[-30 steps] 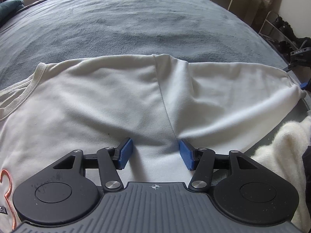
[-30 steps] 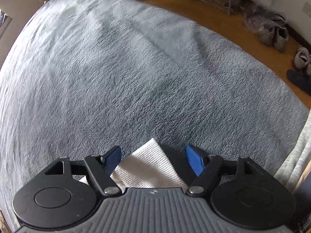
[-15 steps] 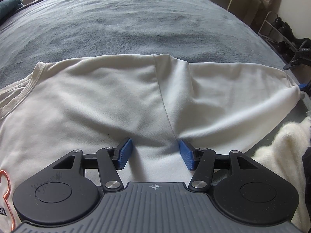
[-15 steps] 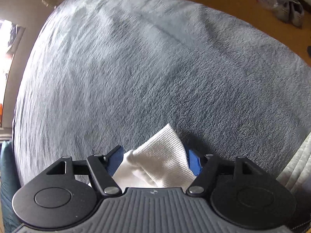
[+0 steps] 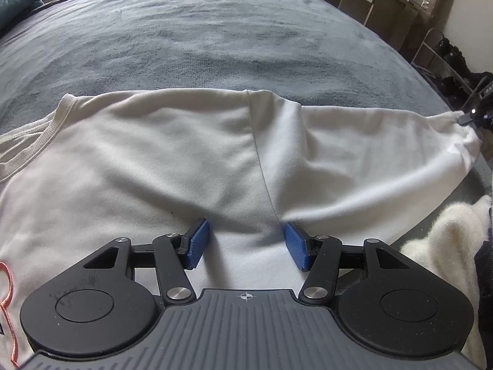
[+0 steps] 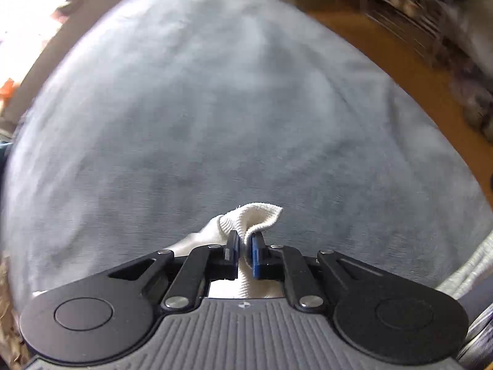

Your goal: Fold clothes

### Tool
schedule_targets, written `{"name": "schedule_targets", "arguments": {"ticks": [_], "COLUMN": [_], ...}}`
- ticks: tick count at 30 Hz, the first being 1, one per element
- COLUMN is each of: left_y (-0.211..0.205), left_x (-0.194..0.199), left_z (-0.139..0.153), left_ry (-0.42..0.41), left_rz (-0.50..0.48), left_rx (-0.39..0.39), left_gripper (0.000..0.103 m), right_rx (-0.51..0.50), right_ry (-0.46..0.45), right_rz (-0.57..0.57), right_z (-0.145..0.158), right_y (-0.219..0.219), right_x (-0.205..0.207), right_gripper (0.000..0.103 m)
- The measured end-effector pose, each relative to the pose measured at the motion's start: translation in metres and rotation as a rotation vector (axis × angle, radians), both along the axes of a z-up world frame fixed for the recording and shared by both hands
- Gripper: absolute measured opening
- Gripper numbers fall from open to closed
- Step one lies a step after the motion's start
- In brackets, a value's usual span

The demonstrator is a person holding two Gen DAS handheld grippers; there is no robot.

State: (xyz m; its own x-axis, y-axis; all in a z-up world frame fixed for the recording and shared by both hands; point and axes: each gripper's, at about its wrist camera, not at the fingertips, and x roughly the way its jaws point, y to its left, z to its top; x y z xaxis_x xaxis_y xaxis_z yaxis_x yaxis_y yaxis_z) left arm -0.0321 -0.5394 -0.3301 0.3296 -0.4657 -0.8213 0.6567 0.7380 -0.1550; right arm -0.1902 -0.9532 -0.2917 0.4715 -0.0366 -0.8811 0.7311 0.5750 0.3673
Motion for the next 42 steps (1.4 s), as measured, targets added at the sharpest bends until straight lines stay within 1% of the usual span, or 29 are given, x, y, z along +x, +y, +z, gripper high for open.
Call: {"name": "schedule_targets", "arguments": {"ticks": [2,5,9,11,13,15,17,19,22,23,25,26,27,29,30,31,32,34,35,36,38,39,40,41,42], "left_y": [0.006,0.018,0.046,0.067,0.091,0.123,0.157,0.194,0.243,0.255,0.273,0.278,0.282,0.282,0.282,0.279,0.277,0.268,0.264,0.260,0.253,0.250,0.248,0.245,0.244], "left_x": [0.000,-0.001,0.000,0.001,0.004,0.009,0.014,0.019,0.026,0.026,0.025,0.023,0.021,0.016,0.013,0.010,0.007,0.001,-0.002,-0.005,-0.011,-0.015,-0.019,-0.023,-0.027], "left_z": [0.003,0.007,0.013,0.019,0.026,0.034,0.041,0.047,0.054,0.055,0.055,0.055,0.054,0.052,0.050,0.049,0.048,0.043,0.040,0.037,0.030,0.026,0.022,0.019,0.016], "left_ry": [0.011,0.039,0.099,0.123,0.145,0.165,0.179,0.193,0.223,0.232,0.248,0.255,0.263,0.274,0.279,0.283,0.286,0.311,0.333,0.353,0.389,0.401,0.410,0.414,0.409], "left_rz": [0.003,0.024,0.075,0.109,0.147,0.189,0.229,0.270,0.312,0.313,0.304,0.287,0.266,0.220,0.190,0.163,0.131,0.057,0.025,0.001,-0.042,-0.062,-0.082,-0.097,-0.116], "left_rx": [-0.012,-0.027,-0.060,-0.079,-0.098,-0.113,-0.108,-0.100,-0.083,-0.076,-0.053,-0.044,-0.037,-0.026,-0.022,-0.020,-0.023,-0.027,-0.025,-0.024,-0.029,-0.022,-0.012,0.000,0.012], "left_gripper": [0.055,0.055,0.055,0.054,0.054,0.054,0.054,0.054,0.054,0.054,0.054,0.054,0.054,0.054,0.054,0.054,0.054,0.054,0.054,0.054,0.054,0.054,0.054,0.054,0.054], "right_rx": [-0.014,0.006,0.037,0.061,0.099,0.131,0.157,0.136,-0.027,-0.086,-0.227,-0.318,-0.388,-0.460,-0.487,-0.490,-0.435,-0.266,-0.188,-0.126,-0.026,0.029,0.085,0.134,0.167], "right_ry": [-0.066,-0.183,-0.326,-0.402,-0.464,-0.497,-0.511,-0.473,-0.353,-0.313,-0.228,-0.180,-0.134,-0.043,0.002,0.030,0.023,-0.013,-0.030,-0.043,-0.065,-0.081,-0.097,-0.115,-0.133], "right_rz": [0.056,0.150,0.305,0.391,0.479,0.581,0.688,0.805,1.007,1.060,1.162,1.199,1.229,1.264,1.273,1.263,1.206,1.041,0.944,0.822,0.564,0.425,0.304,0.209,0.143], "right_z": [0.026,0.067,0.124,0.151,0.169,0.182,0.192,0.190,0.176,0.166,0.138,0.120,0.100,0.069,0.056,0.048,0.051,0.064,0.069,0.073,0.074,0.072,0.067,0.058,0.049], "right_y": [0.017,0.048,0.110,0.150,0.192,0.238,0.285,0.335,0.420,0.448,0.499,0.523,0.544,0.575,0.588,0.598,0.598,0.588,0.581,0.570,0.544,0.528,0.515,0.505,0.498], "right_x": [0.016,0.044,0.091,0.109,0.123,0.125,0.121,0.106,0.068,0.052,0.023,0.008,-0.004,-0.031,-0.045,-0.057,-0.067,-0.082,-0.088,-0.091,-0.096,-0.099,-0.103,-0.104,-0.103], "right_gripper": [0.009,0.009,0.009,0.009,0.009,0.009,0.009,0.009,0.009,0.009,0.010,0.013,0.014,0.023,0.023,0.024,0.027,0.030,0.034,0.036,0.037,0.038,0.041,0.041,0.041]}}
